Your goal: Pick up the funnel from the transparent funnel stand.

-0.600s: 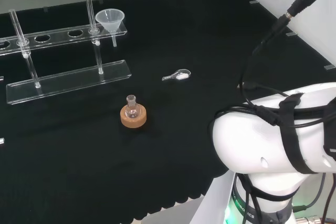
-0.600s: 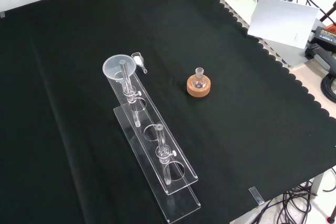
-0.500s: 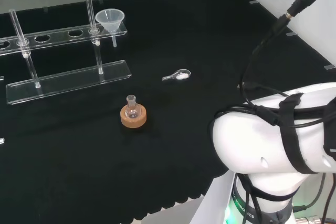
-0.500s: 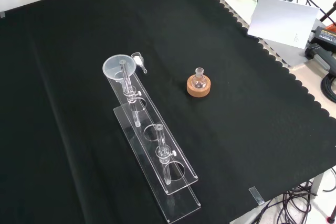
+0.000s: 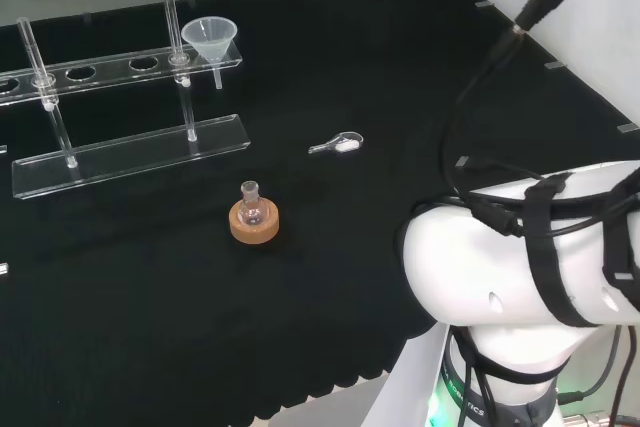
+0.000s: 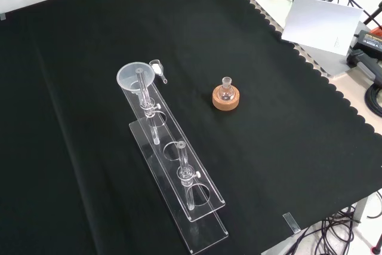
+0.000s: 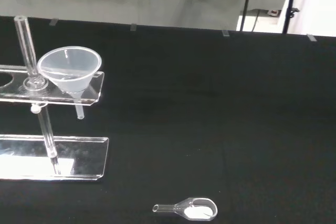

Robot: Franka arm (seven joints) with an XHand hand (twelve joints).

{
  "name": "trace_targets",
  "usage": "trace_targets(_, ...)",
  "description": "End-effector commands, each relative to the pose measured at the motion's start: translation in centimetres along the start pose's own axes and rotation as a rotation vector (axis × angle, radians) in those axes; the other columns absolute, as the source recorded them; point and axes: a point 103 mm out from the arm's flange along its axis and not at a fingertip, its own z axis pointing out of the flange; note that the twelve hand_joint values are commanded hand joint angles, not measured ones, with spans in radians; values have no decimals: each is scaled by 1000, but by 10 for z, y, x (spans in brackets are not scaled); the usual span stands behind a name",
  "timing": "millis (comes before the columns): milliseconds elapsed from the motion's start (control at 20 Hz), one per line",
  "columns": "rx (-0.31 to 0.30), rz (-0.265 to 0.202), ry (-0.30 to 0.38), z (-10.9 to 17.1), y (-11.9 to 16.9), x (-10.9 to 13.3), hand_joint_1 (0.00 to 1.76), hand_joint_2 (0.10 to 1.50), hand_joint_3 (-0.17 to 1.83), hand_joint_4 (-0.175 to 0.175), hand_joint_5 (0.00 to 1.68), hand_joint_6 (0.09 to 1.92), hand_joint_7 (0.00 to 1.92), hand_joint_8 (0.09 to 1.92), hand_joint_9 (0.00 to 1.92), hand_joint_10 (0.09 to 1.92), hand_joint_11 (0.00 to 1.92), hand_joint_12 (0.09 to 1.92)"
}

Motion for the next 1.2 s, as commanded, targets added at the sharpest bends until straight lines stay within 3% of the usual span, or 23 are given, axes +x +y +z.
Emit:
trace_targets(50,42,-83,34,10,41,0,388,544,93,20,0,87,0,87,0,87,0,820)
trace_targets(200,72,-135,26,10,59,3,410,549,88,68,0,87,0,87,0,87,0,821)
trace_targets(300,94,-164,9,15,71,5,428,555,79,75,0,87,0,87,0,87,0,841)
trace_targets(650,88,-189,4,31,105,12,462,574,50,48,0,87,7,87,0,87,0,925)
trace_targets(1050,179,-227,-68,60,145,28,471,582,47,18,0,87,43,87,0,87,0,936)
trace_targets(1200,243,-246,-100,73,157,36,476,589,41,2,0,87,118,87,24,87,0,898)
